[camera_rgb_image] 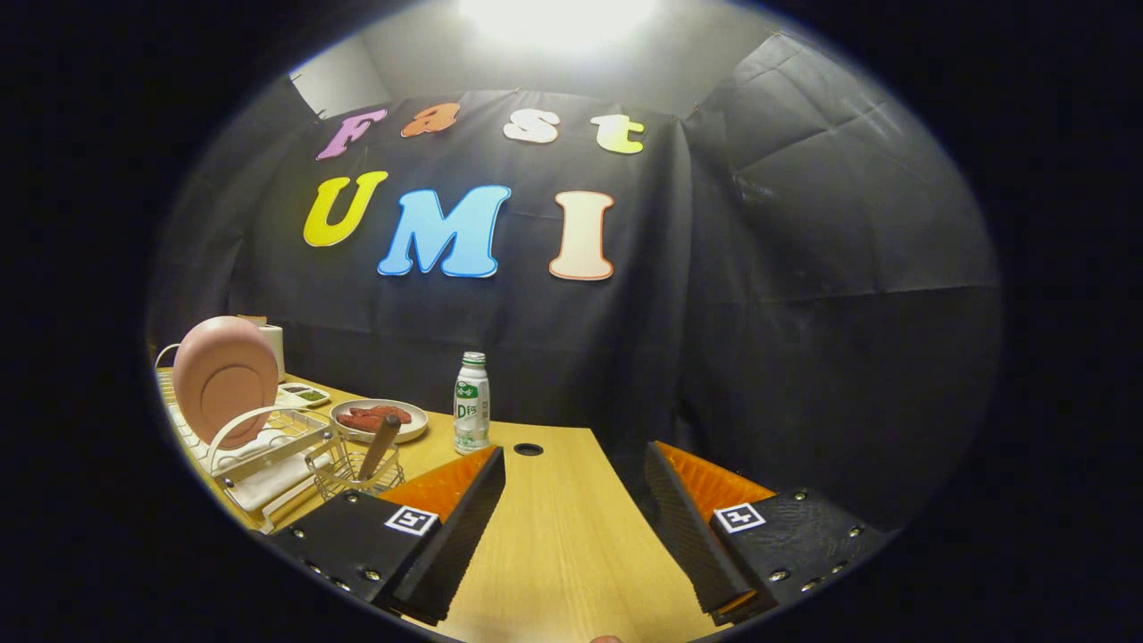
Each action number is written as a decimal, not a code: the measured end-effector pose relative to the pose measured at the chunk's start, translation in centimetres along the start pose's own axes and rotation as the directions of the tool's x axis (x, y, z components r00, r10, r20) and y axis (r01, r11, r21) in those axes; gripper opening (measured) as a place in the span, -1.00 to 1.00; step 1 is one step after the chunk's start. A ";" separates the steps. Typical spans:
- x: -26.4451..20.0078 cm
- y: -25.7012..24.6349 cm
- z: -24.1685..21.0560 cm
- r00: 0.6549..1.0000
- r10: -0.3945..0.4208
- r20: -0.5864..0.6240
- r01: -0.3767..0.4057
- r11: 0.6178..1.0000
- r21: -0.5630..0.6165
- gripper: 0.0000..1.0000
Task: Take the plate from the dish rack, then take the spoon from the basket and place it into the plate.
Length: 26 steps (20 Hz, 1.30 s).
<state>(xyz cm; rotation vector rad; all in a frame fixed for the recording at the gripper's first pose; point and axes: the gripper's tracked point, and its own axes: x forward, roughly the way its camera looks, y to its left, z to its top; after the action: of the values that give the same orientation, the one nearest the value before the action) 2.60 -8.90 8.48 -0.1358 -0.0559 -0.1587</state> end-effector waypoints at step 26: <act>-6.5 24.1 17.8 0.905 0.420 0.066 -0.426 0.891 0.156 0.94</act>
<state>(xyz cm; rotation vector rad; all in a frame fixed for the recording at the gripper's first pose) -0.74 18.17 22.57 0.0202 -0.0683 0.2862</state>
